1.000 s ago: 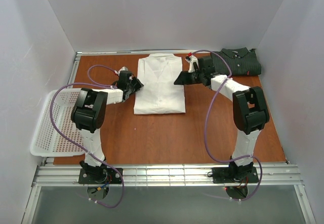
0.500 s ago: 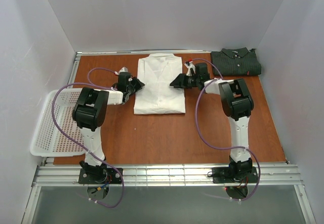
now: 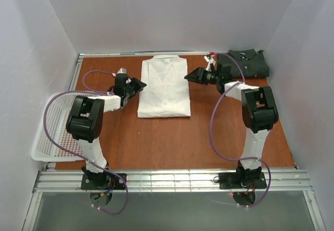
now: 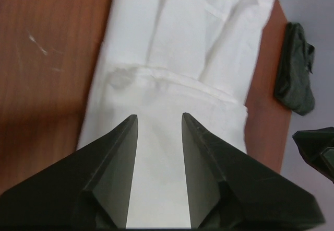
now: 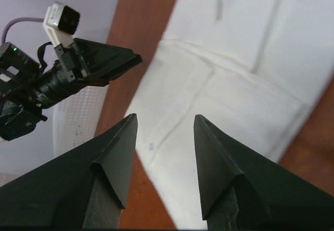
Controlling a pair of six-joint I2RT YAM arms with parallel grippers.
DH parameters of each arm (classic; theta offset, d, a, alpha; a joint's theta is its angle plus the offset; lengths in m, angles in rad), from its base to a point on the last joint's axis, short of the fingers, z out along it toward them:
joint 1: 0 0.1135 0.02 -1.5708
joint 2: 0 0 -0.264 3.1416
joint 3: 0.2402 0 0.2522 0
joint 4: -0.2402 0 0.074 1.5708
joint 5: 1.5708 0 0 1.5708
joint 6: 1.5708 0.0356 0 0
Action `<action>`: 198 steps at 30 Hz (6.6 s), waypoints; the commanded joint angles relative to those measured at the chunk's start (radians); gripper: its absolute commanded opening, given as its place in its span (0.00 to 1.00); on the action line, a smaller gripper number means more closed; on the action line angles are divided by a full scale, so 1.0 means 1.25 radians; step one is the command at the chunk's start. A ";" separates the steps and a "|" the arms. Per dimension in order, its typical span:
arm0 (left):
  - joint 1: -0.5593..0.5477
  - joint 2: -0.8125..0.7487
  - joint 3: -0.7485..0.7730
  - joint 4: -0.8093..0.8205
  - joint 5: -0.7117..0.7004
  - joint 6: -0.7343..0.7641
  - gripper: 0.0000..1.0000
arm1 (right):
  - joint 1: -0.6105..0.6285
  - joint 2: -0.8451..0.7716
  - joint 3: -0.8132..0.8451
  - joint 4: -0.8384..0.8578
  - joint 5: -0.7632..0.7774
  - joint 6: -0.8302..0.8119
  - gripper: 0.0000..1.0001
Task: Fold and stack the long sleeve shirts
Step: Fold the shirt
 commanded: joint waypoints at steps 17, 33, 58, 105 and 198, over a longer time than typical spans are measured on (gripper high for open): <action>-0.071 -0.134 -0.287 0.106 0.019 -0.080 0.19 | 0.223 0.090 -0.167 0.384 -0.053 0.217 0.41; -0.043 -0.228 -0.331 0.050 -0.008 -0.038 0.17 | 0.080 0.009 -0.277 0.388 -0.078 0.164 0.42; -0.092 -0.344 -0.288 -0.107 0.008 0.039 0.26 | 0.272 -0.114 -0.324 0.335 -0.001 0.153 0.41; -0.093 0.045 0.225 -0.307 -0.262 0.398 0.41 | 0.402 -0.182 -0.082 -0.362 0.496 -0.275 0.34; -0.028 -0.009 0.089 -0.348 -0.235 0.259 0.37 | 0.503 -0.221 -0.114 -0.366 0.490 -0.270 0.36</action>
